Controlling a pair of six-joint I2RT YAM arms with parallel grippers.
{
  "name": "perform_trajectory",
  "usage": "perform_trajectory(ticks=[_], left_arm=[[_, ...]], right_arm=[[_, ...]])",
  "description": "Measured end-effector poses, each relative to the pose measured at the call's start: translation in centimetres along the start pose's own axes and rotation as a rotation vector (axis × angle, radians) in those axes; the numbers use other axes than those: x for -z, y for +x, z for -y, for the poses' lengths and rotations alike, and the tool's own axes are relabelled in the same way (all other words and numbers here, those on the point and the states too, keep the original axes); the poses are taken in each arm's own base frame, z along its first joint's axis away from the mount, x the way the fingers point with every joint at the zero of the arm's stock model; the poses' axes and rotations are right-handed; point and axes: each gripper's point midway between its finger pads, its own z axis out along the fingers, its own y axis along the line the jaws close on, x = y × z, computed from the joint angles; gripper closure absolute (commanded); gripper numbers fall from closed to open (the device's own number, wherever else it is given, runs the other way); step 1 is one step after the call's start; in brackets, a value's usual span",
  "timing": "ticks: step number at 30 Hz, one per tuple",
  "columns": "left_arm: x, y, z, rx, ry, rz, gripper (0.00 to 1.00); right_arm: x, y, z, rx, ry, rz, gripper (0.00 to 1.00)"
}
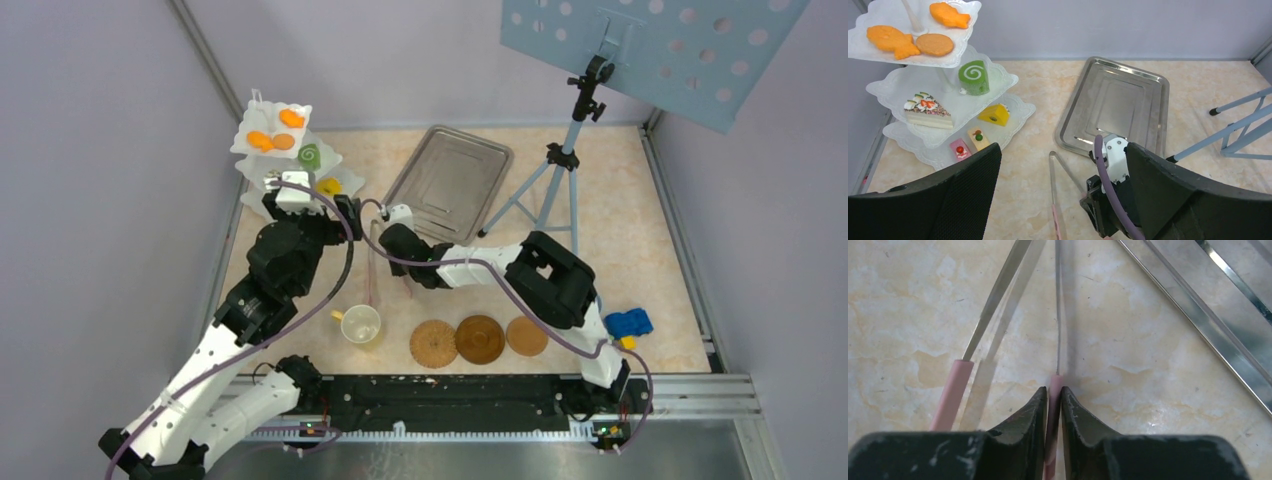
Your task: Serve the afternoon tea
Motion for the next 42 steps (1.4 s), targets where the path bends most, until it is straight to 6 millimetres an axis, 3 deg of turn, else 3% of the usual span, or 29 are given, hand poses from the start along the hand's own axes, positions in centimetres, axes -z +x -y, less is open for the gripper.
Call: perform_trajectory(ticks=[4,10,15,19,21,24,26,30,33,36,38,42], left_arm=[[0.2,-0.1,-0.3,0.007,-0.012,0.009,0.01],[0.1,0.1,-0.4,0.005,-0.019,0.007,0.01],[-0.4,0.7,0.0,-0.004,-0.009,-0.011,0.01],[-1.1,1.8,2.1,-0.024,0.096,-0.048,0.01],[-1.3,2.6,4.0,-0.038,0.198,-0.076,0.01],[-0.8,4.2,7.9,-0.06,0.421,-0.136,0.01],[0.5,5.6,10.9,-0.078,0.619,-0.191,0.01],[4.3,7.4,14.7,-0.096,0.947,-0.274,0.01],[6.9,8.2,16.1,-0.111,1.118,-0.334,0.01],[8.7,9.4,17.0,-0.13,1.226,-0.397,0.01],[9.7,10.2,17.5,-0.14,1.275,-0.443,0.02],[11.2,11.6,18.8,-0.156,1.375,-0.54,0.14]], right_arm=[[-0.1,-0.2,-0.1,0.05,-0.046,-0.011,1.0],[1.1,-2.7,1.3,0.123,-0.169,-0.022,1.0],[5.4,-7.5,3.4,0.207,-0.29,0.036,1.0],[9.9,-9.0,4.2,0.267,-0.419,0.064,1.0],[12.1,-8.6,4.6,0.289,-0.486,0.059,1.0],[15.1,-6.3,5.5,0.316,-0.577,0.008,1.0],[16.9,-4.5,6.2,0.317,-0.636,-0.031,1.0],[20.8,-2.3,7.2,0.288,-0.755,-0.063,1.0],[23.8,-2.1,6.4,0.29,-0.876,-0.049,1.0],[25.6,-1.8,5.1,0.3,-0.992,-0.048,1.0],[26.4,-1.2,4.7,0.294,-1.049,-0.071,1.0],[27.2,-0.1,3.9,0.279,-1.132,-0.117,1.0]])
